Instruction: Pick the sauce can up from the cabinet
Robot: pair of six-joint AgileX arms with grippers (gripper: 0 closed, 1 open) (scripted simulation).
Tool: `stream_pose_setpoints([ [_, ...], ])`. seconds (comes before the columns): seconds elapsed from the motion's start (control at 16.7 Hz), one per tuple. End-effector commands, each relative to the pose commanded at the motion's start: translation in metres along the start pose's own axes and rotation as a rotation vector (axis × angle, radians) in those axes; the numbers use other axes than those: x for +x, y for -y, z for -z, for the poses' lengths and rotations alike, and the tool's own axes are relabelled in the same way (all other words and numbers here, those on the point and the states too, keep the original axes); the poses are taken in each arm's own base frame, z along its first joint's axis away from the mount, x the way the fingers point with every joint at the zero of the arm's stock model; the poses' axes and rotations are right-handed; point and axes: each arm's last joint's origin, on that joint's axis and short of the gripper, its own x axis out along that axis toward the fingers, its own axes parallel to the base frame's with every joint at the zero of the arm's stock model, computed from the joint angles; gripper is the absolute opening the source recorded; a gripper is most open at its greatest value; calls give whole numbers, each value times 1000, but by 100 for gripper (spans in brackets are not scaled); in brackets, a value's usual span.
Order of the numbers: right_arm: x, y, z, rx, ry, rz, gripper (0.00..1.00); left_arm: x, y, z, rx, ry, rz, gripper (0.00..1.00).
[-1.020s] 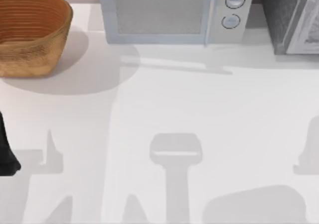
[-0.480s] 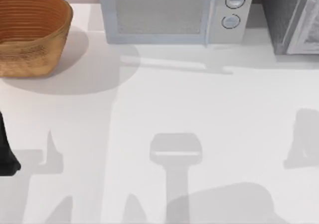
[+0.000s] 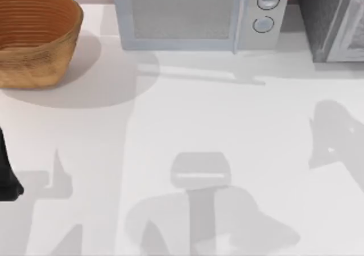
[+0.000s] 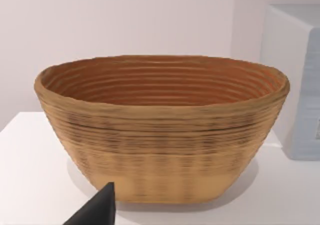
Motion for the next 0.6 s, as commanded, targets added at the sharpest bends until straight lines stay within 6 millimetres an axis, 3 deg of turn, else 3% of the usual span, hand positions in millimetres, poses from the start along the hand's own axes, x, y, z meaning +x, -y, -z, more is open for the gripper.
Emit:
stream_pose_setpoints([
  [0.3, 33, 14, -5, 24, 0, -72, 0, 0, 0, 0, 0, 0, 0, 100],
  [0.6, 65, 26, 3, 44, -19, -193, 0, 0, 0, 0, 0, 0, 0, 100],
])
